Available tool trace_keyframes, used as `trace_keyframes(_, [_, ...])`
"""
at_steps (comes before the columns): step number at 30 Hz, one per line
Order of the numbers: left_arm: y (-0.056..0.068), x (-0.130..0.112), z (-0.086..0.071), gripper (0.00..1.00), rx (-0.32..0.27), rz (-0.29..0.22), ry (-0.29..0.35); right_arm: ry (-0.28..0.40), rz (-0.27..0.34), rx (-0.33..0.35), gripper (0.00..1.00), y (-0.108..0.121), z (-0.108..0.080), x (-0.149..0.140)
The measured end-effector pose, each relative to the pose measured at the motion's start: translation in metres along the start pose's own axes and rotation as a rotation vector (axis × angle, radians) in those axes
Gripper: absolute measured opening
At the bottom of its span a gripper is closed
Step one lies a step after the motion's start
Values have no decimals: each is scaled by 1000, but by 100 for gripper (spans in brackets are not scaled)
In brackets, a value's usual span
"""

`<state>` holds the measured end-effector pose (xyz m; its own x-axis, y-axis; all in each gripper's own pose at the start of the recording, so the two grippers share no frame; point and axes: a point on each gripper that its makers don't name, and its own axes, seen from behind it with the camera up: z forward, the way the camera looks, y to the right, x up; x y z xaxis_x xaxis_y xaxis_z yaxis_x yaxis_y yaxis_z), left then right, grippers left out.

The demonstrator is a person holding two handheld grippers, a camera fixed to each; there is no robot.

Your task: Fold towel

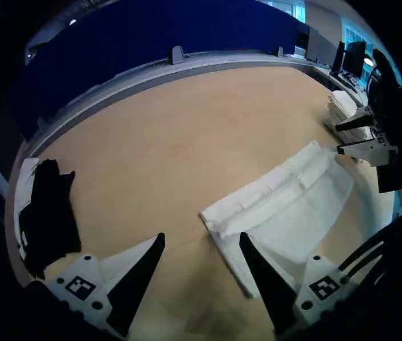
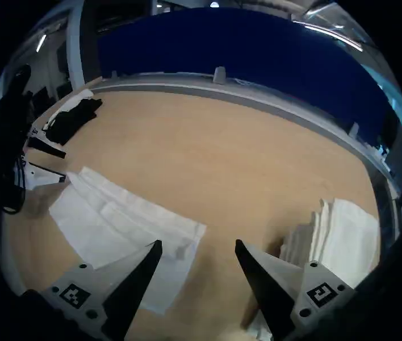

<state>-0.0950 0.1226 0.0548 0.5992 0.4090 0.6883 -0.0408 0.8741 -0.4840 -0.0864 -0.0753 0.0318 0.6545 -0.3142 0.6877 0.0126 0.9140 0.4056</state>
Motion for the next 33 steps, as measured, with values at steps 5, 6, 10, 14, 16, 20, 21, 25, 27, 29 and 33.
trace_keyframes(5, [1,-1,-4,98,0,-2,4,-4,2,1,100,-1,1,-4])
trace_keyframes(6, [1,-1,-5,98,1,-3,5,-4,3,1,100,-1,1,-5])
trace_keyframes(10, [1,-2,-8,98,6,-5,7,-3,2,4,100,-2,0,-4])
trace_keyframes(14, [0,-6,-12,98,15,-13,9,0,-7,15,100,-7,-1,-3])
trace_keyframes(16, [-2,-10,-16,98,22,-25,10,2,-14,27,100,-12,-2,-2])
trace_keyframes(20, [-8,-21,-25,98,36,-55,10,3,-31,48,100,-23,0,0])
trace_keyframes(21, [-10,-25,-28,97,43,-62,10,2,-37,54,100,-27,0,1])
trace_keyframes(25, [-21,-40,-40,98,76,-83,11,2,-60,81,100,-42,3,3])
trace_keyframes(27, [-26,-48,-47,98,93,-91,12,3,-71,94,100,-49,5,5])
trace_keyframes(29, [-30,-56,-55,98,107,-98,11,3,-82,107,100,-57,6,6])
trace_keyframes(33, [-37,-76,-72,98,140,-133,11,2,-103,135,100,-73,8,9])
